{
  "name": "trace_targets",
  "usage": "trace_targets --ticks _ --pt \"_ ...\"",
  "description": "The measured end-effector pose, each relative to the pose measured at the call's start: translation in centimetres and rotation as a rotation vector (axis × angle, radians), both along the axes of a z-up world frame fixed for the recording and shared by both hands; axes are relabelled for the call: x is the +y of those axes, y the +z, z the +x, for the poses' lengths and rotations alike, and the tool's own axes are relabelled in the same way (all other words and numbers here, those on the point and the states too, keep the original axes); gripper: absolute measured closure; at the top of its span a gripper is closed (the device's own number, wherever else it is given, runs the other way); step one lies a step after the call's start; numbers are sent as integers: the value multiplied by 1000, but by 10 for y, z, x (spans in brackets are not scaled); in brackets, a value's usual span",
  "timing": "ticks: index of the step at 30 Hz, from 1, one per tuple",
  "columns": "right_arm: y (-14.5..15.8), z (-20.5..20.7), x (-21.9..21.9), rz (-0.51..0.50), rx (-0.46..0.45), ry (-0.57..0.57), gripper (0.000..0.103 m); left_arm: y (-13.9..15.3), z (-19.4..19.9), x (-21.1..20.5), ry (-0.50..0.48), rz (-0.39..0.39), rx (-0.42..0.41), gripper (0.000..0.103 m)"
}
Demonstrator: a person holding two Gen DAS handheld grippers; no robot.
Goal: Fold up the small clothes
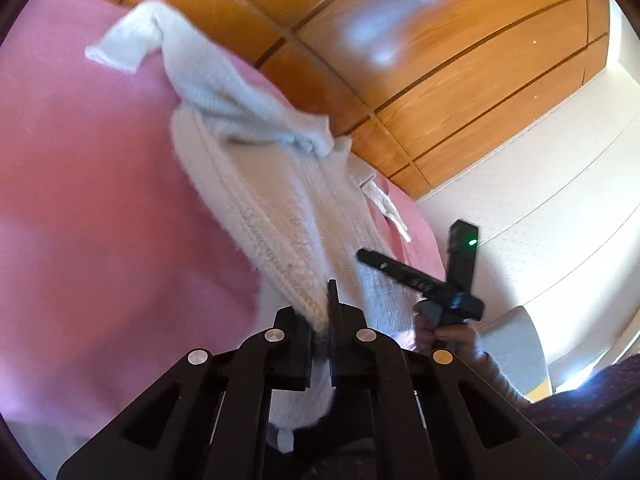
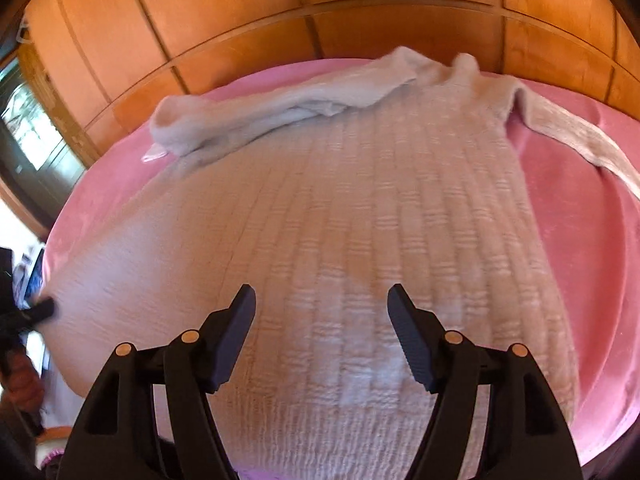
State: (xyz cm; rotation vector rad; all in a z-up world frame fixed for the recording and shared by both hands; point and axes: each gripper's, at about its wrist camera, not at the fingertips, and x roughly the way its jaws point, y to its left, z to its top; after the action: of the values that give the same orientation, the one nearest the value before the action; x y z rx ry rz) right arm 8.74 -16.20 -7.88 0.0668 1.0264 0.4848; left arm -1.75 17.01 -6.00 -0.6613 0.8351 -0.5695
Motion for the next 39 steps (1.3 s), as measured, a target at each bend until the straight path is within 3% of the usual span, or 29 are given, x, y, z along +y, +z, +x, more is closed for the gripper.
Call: trace_targets --ticks 1,5,6,7,9,11,13,15,21,25,28,29,30,31,35,39 --pt "-3 0 4 -3 8 5 35 -1 -2 1 -1 14 15 99" --pt "-21 -4 12 -25 32 2 33 -37 7 6 65 232 201 98" --pt "-23 -5 12 -21 28 -5 32 -42 9 15 136 296 217 94" --pt "-23 -4 11 -14 28 -9 30 -41 12 23 196 345 217 83" --pt "-24 -3 10 -2 32 -13 28 -34 23 42 309 405 210 71" --pt "-25 -3 8 -6 30 -11 26 -21 38 60 408 446 171 68" --pt "-24 -3 11 -12 26 -11 24 -9 56 67 462 523 134 47" --pt "-24 -4 15 -23 19 -4 22 -3 83 81 531 618 121 44" --pt "-24 -8 23 -77 0 31 19 -1 162 130 592 558 124 44" --pt "-22 -4 26 -93 13 43 19 -12 215 136 579 645 136 44" --pt "-15 -1 27 -98 -7 50 19 -32 254 140 545 656 210 42" --pt "-12 1 27 -93 -14 51 19 -40 265 143 544 656 237 43" --pt "-8 5 28 -81 -23 51 19 -45 269 146 537 645 245 62" --pt "-4 8 28 -70 -30 52 20 -47 273 147 532 629 244 93" --pt "13 36 38 -1 -65 80 27 -27 258 151 541 570 179 97" --pt "17 80 62 81 -53 127 43 11 217 159 563 532 97 99"
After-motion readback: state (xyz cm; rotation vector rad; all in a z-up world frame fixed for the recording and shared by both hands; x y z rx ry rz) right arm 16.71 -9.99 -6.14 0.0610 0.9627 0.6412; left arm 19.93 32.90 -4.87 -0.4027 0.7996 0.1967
